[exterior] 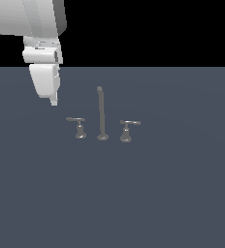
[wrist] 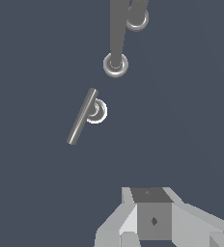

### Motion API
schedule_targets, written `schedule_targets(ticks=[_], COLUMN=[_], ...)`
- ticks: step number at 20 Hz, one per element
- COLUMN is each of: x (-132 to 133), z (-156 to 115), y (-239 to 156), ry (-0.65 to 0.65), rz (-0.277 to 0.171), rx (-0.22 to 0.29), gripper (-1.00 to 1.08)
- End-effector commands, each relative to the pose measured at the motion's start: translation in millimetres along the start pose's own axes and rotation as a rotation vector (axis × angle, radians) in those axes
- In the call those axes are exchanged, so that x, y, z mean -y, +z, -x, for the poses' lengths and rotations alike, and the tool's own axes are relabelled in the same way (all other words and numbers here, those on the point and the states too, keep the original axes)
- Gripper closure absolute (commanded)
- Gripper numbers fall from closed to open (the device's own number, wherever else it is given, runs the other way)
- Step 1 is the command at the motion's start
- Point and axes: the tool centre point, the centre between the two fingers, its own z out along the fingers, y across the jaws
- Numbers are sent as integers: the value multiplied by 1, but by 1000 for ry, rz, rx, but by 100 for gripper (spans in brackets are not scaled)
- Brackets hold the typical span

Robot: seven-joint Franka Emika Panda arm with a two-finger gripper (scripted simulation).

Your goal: Turn on the faucet by rotating a designated handle.

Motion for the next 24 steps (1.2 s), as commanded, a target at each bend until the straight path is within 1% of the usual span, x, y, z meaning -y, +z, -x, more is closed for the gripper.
schedule_targets(ticks=[1, 8, 13, 18, 24], x=[14, 54, 77, 92, 101], z=[-5, -24, -38, -50, -57], y=[13, 50, 71, 85, 93], ry=[55, 216, 311, 378, 420], rz=[0, -1, -2, -3, -4], rx=[-4, -11, -13, -14, -13], gripper=[108, 108, 108, 108, 108])
